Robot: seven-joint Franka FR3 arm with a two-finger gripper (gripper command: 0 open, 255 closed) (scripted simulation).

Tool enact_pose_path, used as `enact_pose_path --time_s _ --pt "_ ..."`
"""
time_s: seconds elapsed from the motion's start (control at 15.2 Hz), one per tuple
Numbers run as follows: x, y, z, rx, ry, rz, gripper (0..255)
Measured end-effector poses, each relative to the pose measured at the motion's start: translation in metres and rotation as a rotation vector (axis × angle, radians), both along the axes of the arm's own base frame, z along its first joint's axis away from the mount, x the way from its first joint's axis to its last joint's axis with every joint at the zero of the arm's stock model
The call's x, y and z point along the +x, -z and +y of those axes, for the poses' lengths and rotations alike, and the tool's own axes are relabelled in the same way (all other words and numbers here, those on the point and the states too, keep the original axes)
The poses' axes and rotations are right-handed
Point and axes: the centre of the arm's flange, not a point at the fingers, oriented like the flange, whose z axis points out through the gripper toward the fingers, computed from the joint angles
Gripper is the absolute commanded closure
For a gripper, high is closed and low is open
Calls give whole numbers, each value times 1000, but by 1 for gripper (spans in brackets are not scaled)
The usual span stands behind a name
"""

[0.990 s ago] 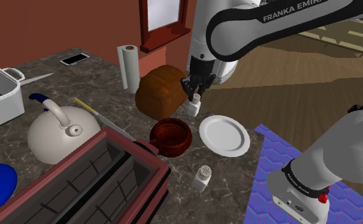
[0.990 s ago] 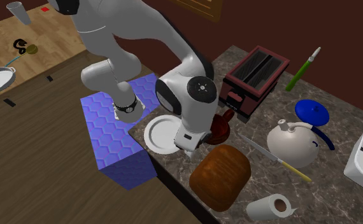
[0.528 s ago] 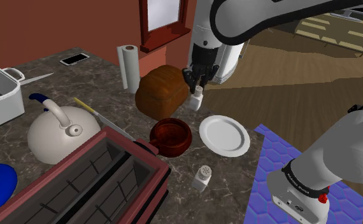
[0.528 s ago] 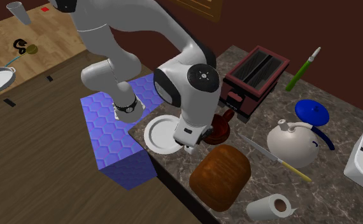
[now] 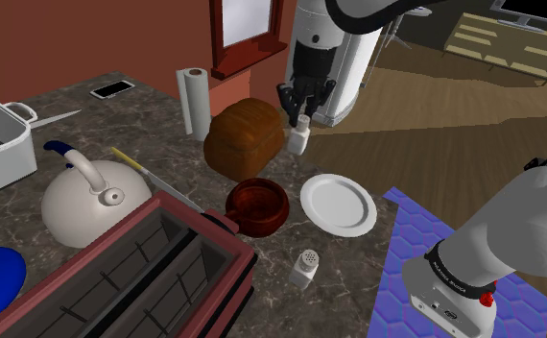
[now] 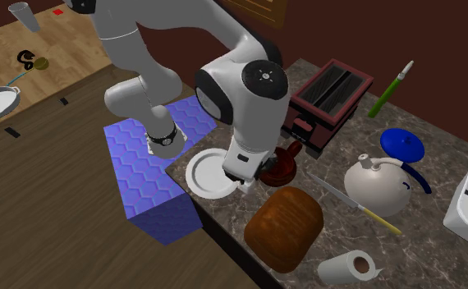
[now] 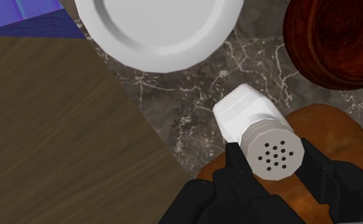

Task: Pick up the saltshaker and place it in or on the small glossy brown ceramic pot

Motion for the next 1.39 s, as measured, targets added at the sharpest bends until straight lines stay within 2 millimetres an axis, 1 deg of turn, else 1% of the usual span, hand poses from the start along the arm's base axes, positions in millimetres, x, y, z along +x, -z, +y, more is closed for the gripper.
enact_pose_path --time_s 0.66,0.79,0.99,1.32,1.39 --pt "0 -51 0 0 0 0 255" --pt "-4 -57 15 0 -1 0 255" --pt "-15 -70 50 0 -1 0 255" --pt "-31 -81 110 0 -1 0 255" --pt "-35 -88 123 0 -2 0 255"
